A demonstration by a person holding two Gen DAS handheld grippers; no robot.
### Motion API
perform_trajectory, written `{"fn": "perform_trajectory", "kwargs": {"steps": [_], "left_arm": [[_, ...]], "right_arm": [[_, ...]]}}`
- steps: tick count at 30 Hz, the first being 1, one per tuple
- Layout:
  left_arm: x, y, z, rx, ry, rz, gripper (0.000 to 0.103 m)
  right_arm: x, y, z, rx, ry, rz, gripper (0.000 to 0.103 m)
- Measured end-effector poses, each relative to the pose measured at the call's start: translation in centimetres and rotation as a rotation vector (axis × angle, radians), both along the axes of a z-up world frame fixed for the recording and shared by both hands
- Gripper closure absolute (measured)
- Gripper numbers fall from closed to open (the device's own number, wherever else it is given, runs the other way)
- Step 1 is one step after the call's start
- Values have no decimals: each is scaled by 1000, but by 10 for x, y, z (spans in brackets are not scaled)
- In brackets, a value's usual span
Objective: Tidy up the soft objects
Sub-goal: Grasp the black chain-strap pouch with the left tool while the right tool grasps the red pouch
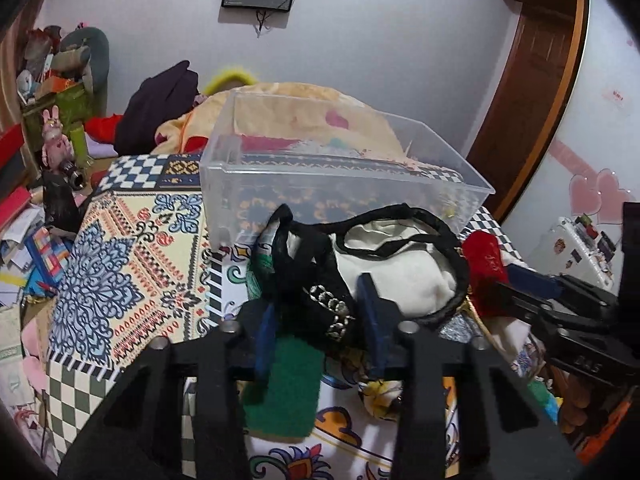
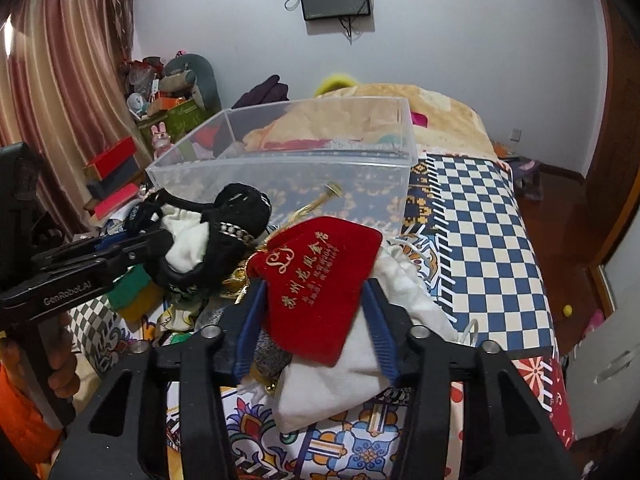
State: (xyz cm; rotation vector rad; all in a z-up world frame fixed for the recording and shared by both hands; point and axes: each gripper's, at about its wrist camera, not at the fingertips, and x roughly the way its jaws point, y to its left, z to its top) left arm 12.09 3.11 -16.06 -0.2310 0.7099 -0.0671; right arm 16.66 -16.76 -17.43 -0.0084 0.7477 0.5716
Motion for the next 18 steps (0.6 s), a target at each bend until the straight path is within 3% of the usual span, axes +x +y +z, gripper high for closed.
{"fn": "perform_trajectory", "kwargs": {"steps": [1,6,18], "left_arm": [[-1,1,0,-8,-1,-2,72],[-9,0,11,-17,-23,-4,83],[-26,4,62,26,-171,9,89]], "right_arm": [[-1,1,-1,-3,1,-1,63],[-5,2,3,-34,-20,5,92],[-12,-8,50,17,-141,-5,94]]}}
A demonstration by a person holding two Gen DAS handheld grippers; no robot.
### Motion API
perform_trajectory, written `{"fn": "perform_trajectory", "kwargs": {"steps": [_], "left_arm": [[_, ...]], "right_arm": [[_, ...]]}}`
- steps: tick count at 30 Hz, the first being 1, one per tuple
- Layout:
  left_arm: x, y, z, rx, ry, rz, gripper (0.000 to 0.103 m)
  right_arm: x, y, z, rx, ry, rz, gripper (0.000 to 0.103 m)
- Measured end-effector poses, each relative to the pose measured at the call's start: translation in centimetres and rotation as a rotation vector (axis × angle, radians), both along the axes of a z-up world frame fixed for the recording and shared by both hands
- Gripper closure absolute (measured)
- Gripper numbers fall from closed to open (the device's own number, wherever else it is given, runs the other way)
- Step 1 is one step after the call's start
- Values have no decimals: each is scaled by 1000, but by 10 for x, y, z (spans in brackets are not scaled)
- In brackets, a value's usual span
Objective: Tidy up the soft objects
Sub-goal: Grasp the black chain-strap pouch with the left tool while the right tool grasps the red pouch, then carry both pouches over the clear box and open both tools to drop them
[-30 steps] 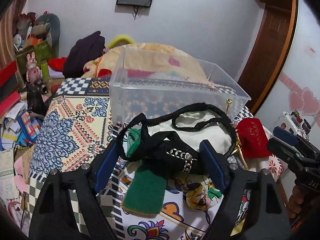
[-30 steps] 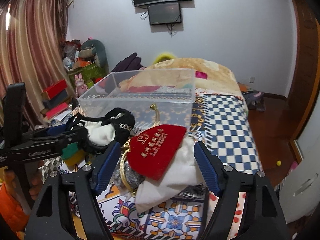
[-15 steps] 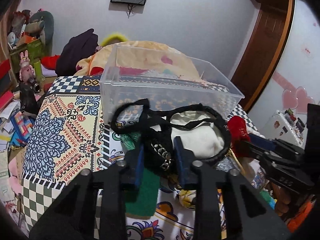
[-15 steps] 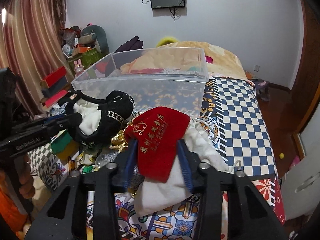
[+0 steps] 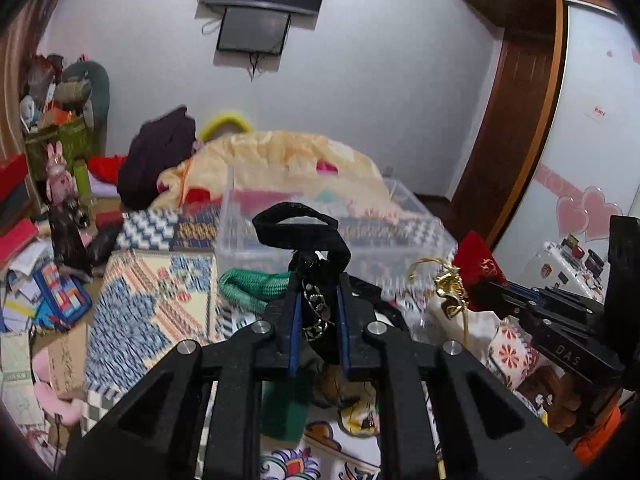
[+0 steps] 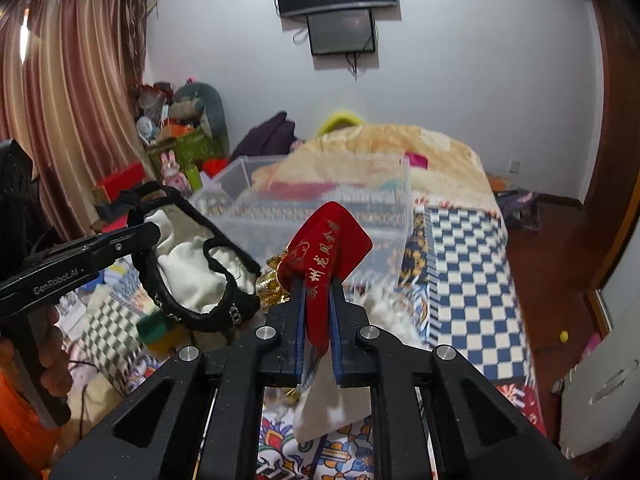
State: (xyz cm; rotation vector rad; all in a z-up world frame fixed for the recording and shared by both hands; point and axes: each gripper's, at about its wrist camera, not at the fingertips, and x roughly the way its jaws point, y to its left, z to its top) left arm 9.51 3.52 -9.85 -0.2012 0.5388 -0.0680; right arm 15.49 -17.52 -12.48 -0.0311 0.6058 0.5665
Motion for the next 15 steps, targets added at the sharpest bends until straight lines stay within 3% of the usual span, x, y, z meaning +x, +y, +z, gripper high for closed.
{"fn": "perform_trajectory", "kwargs": {"steps": [9,15], "left_arm": [[11,15,36,-6,-92,24,89],[24,18,33,-46,-70,-7,89]], "right_arm": [[11,3,25,55,-49,-7,94],[22,4,27,70,-64,-23,94]]}}
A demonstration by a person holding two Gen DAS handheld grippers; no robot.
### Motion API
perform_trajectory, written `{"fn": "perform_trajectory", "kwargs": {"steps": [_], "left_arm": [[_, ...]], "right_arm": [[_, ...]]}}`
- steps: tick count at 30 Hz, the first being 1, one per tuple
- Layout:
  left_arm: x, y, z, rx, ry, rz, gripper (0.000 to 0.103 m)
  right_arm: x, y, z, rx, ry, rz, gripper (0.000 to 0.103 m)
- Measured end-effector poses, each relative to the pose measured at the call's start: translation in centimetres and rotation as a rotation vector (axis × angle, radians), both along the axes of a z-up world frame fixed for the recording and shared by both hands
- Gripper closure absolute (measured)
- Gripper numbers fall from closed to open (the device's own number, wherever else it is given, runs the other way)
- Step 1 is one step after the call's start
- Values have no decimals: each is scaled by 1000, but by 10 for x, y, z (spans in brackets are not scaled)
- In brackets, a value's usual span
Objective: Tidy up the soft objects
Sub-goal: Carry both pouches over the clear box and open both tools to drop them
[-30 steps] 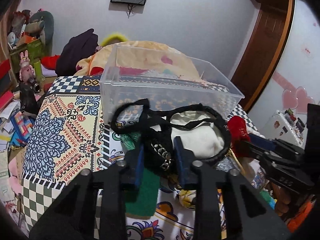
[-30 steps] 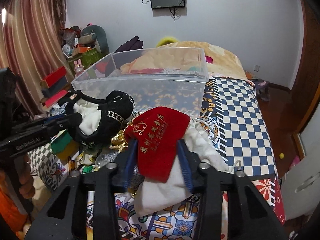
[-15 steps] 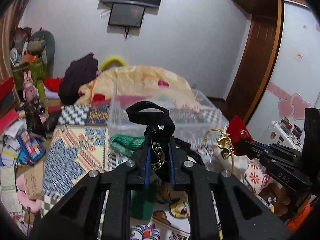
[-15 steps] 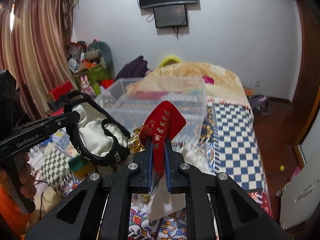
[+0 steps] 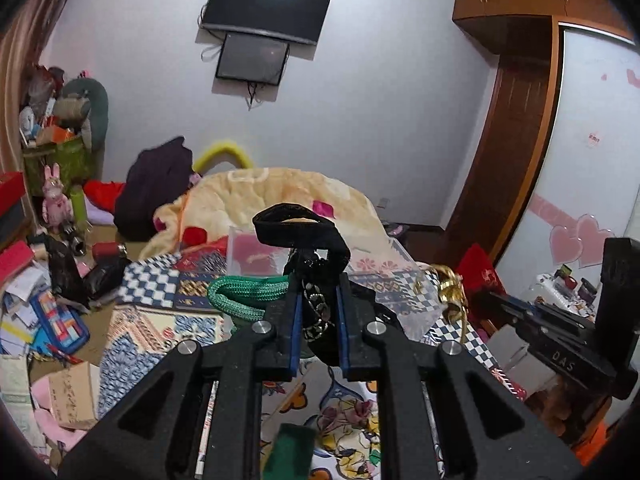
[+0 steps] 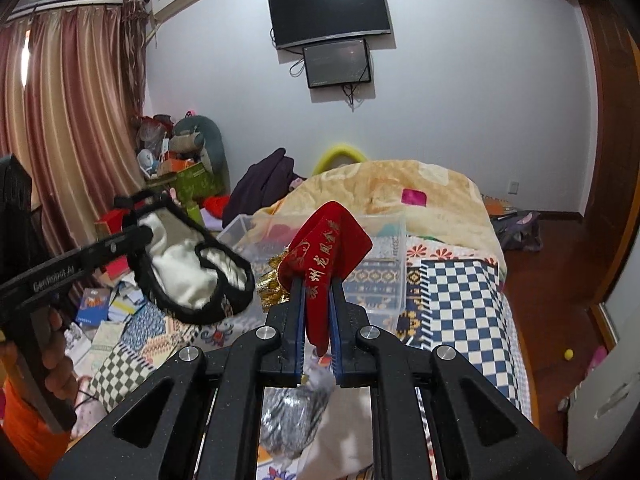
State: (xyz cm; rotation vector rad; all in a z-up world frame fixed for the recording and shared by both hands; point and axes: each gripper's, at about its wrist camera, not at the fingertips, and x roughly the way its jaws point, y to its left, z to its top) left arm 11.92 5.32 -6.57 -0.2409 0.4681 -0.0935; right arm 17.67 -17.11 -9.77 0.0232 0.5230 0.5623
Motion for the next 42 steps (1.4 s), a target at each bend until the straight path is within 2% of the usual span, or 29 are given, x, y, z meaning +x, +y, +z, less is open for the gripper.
{"fn": "perform_trajectory", "kwargs": {"steps": [3,6,10,19,26,30,34,42], "left_arm": [[7,-1,-14,-26,45,-19,89],[13,-4,-36,-22,112,-32,89],[14,-7,-56,22,167,-15,89],[20,0,-71,38,240,4,87],[21,-6,-55,106,189,-13,87],[11,-13,-36,163,106,-21,91],[10,-11,-18,132,37,-24,92],[34,-2,6,84,-39,20,92]], "right_arm": [[2,1,-3,6,8,-6,94],[2,1,-9,0,16,-1,94],[1,3,-10,8,29,10,94],[0,11,-11,-3,41,35,94],[9,19,-8,-43,30,46,94],[13,23,-3,-57,11,45,94],[19,26,0,-57,1,42,94],[32,30,8,-57,-19,20,94]]}}
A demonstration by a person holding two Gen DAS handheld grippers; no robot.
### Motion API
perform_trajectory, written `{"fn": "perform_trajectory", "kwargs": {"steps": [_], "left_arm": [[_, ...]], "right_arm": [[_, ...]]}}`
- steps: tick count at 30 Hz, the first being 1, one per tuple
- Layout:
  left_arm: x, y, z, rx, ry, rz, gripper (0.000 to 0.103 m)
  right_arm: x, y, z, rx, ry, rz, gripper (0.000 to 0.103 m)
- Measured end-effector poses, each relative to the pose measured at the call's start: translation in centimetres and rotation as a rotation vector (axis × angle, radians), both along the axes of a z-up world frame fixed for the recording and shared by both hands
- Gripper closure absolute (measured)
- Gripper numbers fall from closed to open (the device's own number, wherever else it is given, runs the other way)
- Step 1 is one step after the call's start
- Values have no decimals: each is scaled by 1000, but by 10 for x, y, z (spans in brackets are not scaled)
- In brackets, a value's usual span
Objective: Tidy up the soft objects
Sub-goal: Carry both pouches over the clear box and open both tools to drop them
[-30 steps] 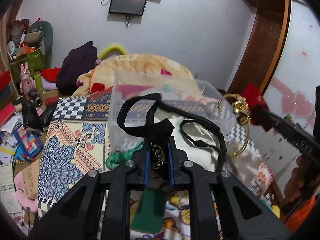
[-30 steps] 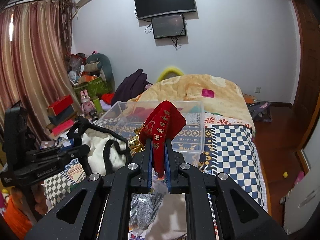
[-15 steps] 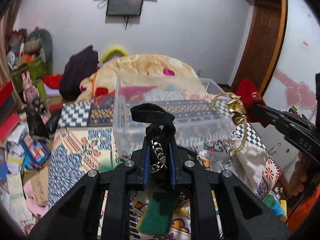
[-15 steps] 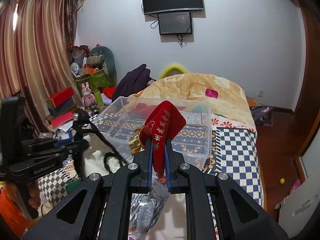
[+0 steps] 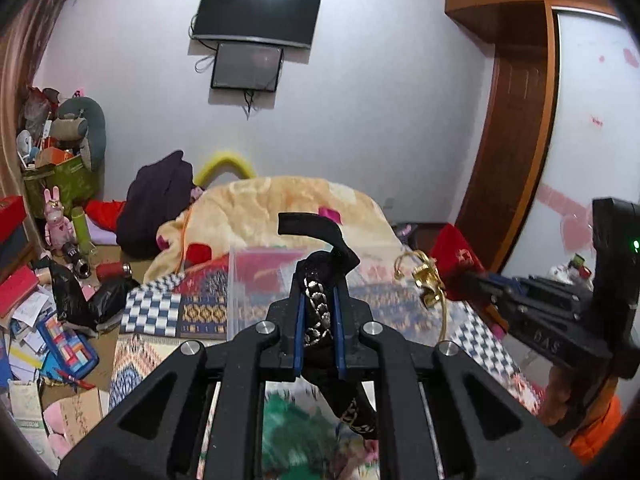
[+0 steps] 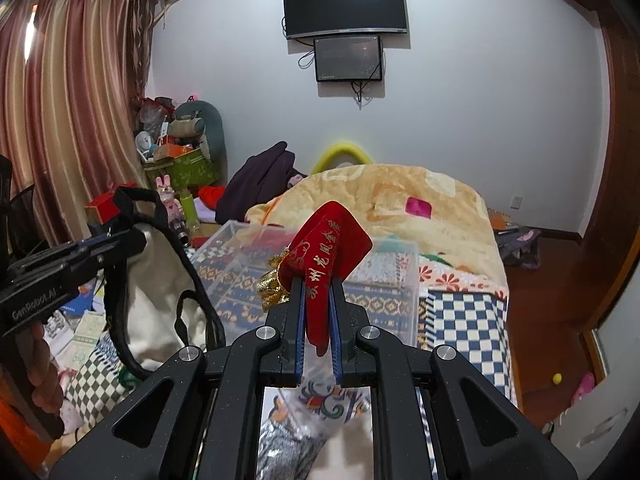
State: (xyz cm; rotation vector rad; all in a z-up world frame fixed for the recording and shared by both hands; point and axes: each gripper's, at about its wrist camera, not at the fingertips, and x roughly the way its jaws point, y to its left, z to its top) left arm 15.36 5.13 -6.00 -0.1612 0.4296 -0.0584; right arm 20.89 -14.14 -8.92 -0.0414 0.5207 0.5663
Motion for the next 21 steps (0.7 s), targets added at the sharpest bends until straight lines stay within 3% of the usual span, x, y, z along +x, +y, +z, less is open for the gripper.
{"fn": "perform_trajectory", "kwargs": {"steps": [9,13,21], "left_arm": [[39,10,9,-27,-20,67,92],[60,9,-9,-13,49,68,92],[76,2,-53,17,220,22,92]], "right_arm": [[32,14,3,-26,-1,-46,94],[44,23,-5,-64,14,-56,94],[61,44,-43,-193,131,-16,93]]}}
